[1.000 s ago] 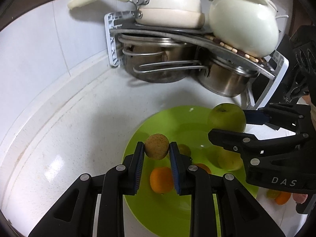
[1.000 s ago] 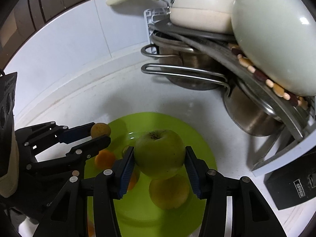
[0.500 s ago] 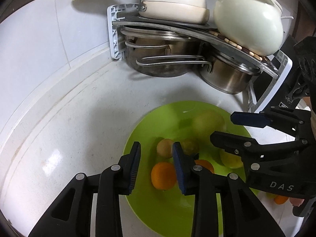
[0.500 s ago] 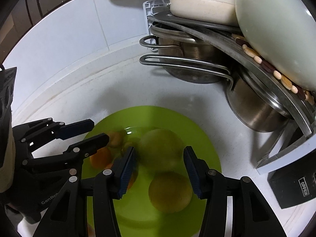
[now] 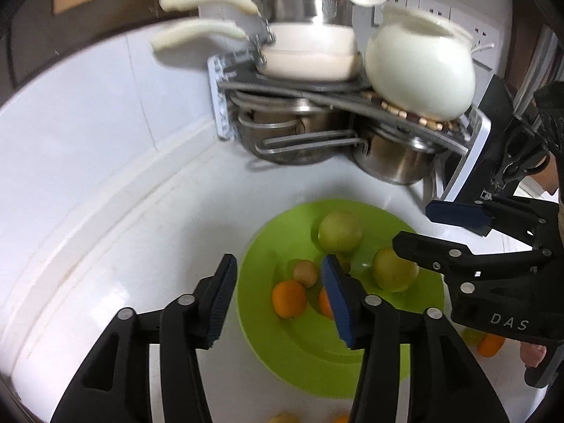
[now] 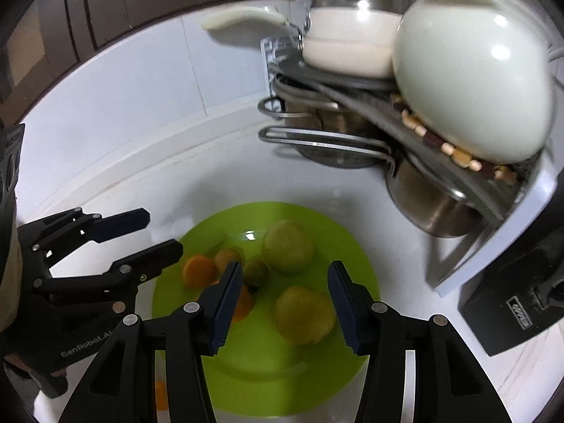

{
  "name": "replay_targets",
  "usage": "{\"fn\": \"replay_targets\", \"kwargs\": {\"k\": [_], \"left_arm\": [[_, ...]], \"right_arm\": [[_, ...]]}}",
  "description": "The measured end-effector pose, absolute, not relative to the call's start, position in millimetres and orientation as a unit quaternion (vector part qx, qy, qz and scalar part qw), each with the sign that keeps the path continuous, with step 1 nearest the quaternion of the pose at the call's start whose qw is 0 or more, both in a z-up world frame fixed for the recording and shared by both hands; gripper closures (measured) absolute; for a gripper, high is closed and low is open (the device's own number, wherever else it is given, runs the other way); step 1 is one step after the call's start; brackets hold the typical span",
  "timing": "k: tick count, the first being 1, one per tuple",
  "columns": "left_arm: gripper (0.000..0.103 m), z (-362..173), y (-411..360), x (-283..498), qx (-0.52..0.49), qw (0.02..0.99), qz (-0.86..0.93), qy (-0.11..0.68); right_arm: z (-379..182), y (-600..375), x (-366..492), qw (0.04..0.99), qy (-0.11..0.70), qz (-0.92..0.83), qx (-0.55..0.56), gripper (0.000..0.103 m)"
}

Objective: Organize fruits
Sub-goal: 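Withdraw both open tools from the plate toward the loose oranges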

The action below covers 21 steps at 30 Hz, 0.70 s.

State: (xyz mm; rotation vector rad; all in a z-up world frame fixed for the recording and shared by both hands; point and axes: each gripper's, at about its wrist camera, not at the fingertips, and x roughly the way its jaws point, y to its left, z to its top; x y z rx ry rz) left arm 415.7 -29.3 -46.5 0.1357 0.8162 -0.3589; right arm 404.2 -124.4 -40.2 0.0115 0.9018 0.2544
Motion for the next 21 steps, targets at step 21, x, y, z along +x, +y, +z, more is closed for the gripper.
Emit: {"fn": "replay_targets", "kwargs": {"k": [21], "left_arm": [[0.031,22,-18,303,0.047,0.938,-0.15,0.31]], "right_arm": [[32,-140,290,0.947,0.313,0.063,0.027,0.023]]}}
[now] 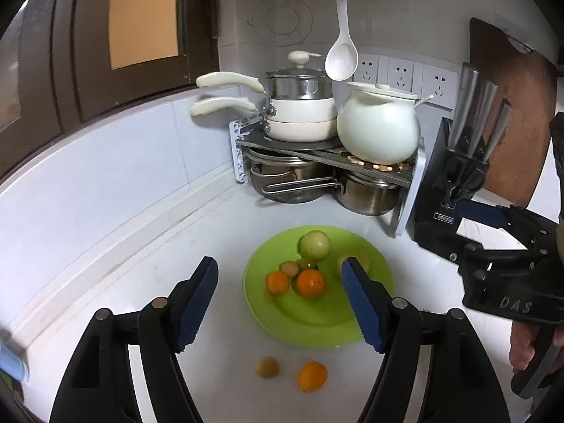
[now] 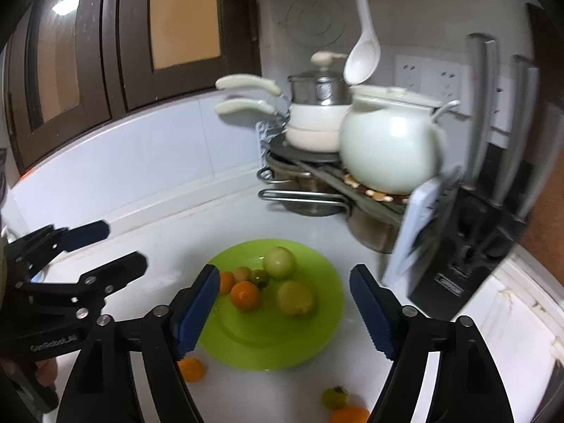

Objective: Organize fruits
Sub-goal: 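Withdraw both open tools from the plate toward the loose oranges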

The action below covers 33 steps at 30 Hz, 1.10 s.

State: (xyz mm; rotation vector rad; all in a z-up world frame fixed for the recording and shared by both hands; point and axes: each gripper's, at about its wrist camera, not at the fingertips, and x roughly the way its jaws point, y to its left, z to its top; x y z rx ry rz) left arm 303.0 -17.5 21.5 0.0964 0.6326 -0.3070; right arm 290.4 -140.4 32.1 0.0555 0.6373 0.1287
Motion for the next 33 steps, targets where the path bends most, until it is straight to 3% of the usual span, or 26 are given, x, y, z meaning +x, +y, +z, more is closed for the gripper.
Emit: {"fn": "replay_targets", "kwargs": {"k": [10,19,33], "left_arm": [[0.02,8,-4,253,0.04,0.946,-0.132,0.292],[0.019,-20,-4,226,0.032,0.943,-0.123,0.308],[0.019,-62,-22,214,0.082,0.933,-0.127,0.327]], "right_arm": [[25,-150,241,0.954,0.297,0.01,0.036,0.02],[11,-154,201,0.956,0.289,-0.03,0.034,0.02],[-40,-178,186,0.927,0.361,-0.065,0.076,0.02]]}}
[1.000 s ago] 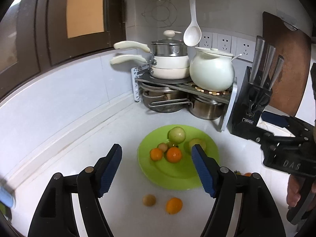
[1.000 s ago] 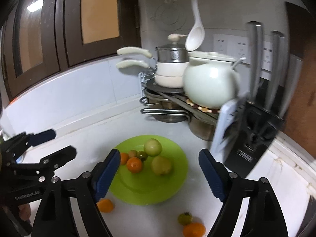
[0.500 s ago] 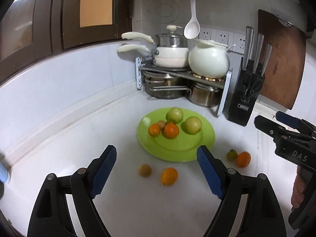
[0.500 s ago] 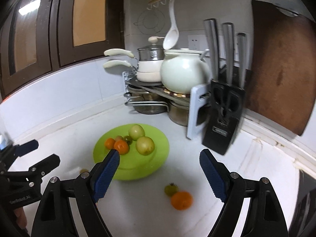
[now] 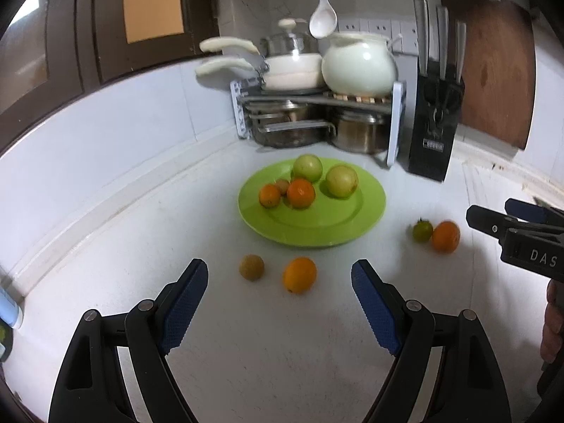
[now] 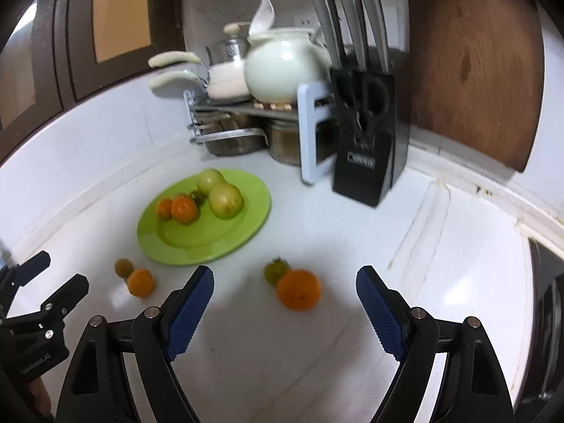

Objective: Organize fruits
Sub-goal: 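Withdraw both open tools from the plate toward the loose oranges, then grasp a loose orange with the left tool while the right tool grasps another orange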

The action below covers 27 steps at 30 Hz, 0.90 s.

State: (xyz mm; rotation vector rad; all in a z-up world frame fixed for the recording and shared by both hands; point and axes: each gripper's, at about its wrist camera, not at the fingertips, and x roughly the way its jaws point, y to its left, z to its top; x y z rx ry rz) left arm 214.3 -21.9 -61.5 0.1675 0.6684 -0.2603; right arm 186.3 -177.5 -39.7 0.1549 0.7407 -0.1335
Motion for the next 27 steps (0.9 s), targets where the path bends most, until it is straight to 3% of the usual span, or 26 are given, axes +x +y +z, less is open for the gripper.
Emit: {"fn": "replay_targets", "kwargs": {"k": [6,14,27], "left_arm": [[0.02,-82,-31,226,0.087,0.92,-0.136,0.356],[0.033,-101,-39,250,0.082,0.907,-0.142,0.388],[0.049,-120,-47,277,0.08,0.893,-0.144,0.418]], "right_arm": [[-61,-184,193,0.915,0.392,-0.062,0.078,0.02],[-82,-187,214,0.904,0.418,-0.046,0.074,0.021],[-103,-191,234,0.893,0.441,-0.029,0.082,0.041]]}}
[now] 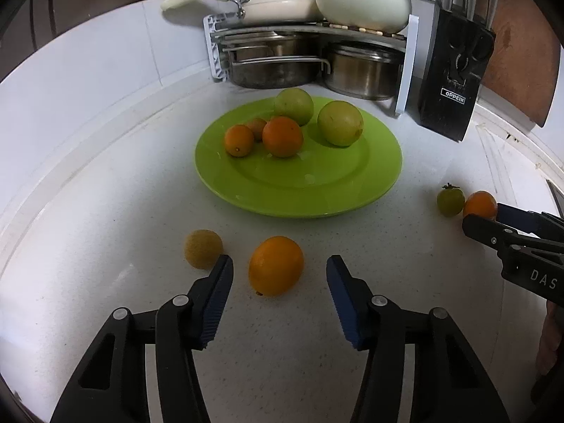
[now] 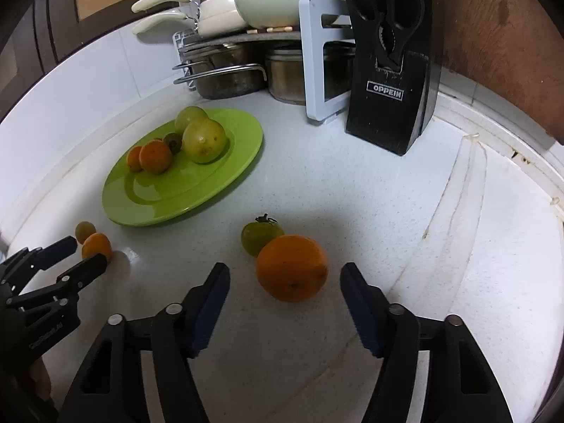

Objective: Organize fruits
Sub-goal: 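Grasp a loose orange with the left tool while the right tool grasps another orange, then carry the orange in the left tool while the right tool carries its orange over the plate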

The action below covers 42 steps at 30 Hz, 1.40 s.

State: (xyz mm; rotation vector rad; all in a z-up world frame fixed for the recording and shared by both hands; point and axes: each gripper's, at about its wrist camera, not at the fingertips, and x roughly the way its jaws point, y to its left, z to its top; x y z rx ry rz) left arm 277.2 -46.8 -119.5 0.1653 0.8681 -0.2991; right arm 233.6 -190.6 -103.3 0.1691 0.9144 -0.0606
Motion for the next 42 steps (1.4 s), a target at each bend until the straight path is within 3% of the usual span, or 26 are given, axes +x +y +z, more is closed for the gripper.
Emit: {"fn": "replay_targets", "kwargs": {"k": [14,42], "left_arm": [[0.068,-125,-53,288,0.093,0.892,-0.144,0.418],[0.069,-104,-44,276,0.056,0.896,-0.173,0.406]], "right_arm": [[-105,-192,240,0.896,0.439,-0.028,0.066,0.057],[-81,-186,228,0.911,0.409,-0.015,0.058,0.06]]}}
